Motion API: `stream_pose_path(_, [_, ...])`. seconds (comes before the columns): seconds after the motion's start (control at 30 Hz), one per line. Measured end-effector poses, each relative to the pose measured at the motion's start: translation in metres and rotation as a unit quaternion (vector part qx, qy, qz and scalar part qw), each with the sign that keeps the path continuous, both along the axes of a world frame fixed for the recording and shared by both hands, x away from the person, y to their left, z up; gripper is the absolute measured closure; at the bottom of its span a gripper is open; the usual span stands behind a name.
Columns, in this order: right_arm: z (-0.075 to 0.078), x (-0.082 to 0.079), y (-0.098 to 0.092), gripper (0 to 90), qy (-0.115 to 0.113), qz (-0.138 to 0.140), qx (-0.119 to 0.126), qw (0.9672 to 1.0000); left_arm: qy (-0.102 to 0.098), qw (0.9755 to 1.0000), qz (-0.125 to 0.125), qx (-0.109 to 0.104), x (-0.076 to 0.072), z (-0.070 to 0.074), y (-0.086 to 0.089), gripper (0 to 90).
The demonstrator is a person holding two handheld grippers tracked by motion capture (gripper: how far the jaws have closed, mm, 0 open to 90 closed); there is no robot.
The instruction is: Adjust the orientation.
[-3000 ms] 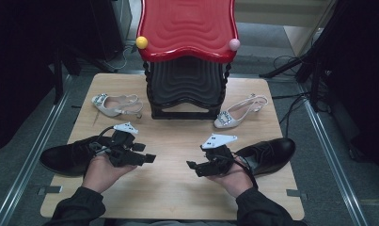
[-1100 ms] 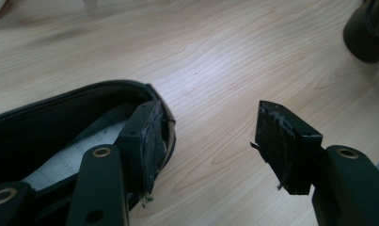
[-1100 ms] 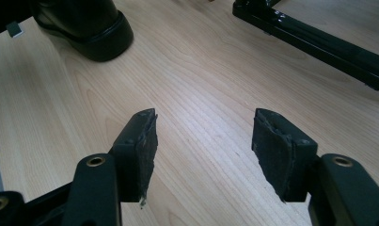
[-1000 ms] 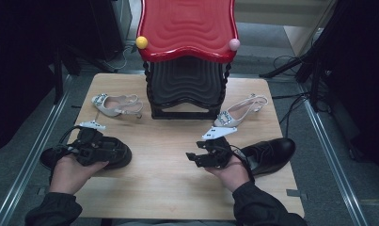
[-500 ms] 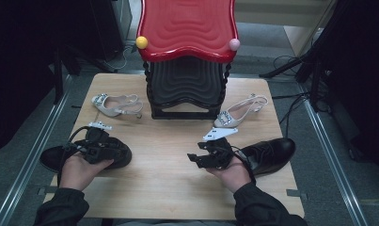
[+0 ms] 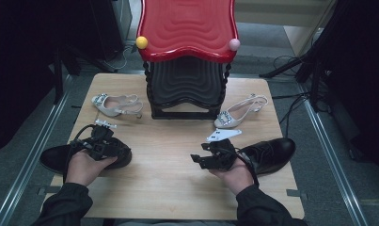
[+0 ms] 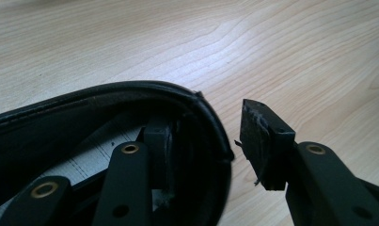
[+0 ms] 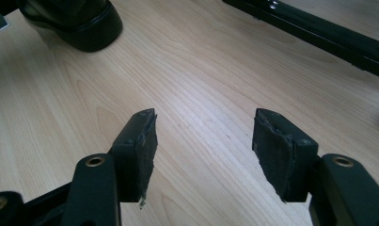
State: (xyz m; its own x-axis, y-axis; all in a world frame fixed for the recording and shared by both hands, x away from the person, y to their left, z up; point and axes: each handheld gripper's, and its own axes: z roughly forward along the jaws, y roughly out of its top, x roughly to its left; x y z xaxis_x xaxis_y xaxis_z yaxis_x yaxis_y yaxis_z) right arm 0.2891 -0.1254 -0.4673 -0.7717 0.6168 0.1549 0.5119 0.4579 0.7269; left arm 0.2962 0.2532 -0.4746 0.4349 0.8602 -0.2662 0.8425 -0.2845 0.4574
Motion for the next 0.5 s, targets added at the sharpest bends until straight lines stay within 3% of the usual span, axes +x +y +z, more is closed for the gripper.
stream_pose_path(0.5, [-0.0013,-0.0011,-0.0024,41.4,0.001,-0.006,-0.006,1.0,0.01,0.9999,0.009,0.004,0.0063,-0.0064,0.0008,64.4])
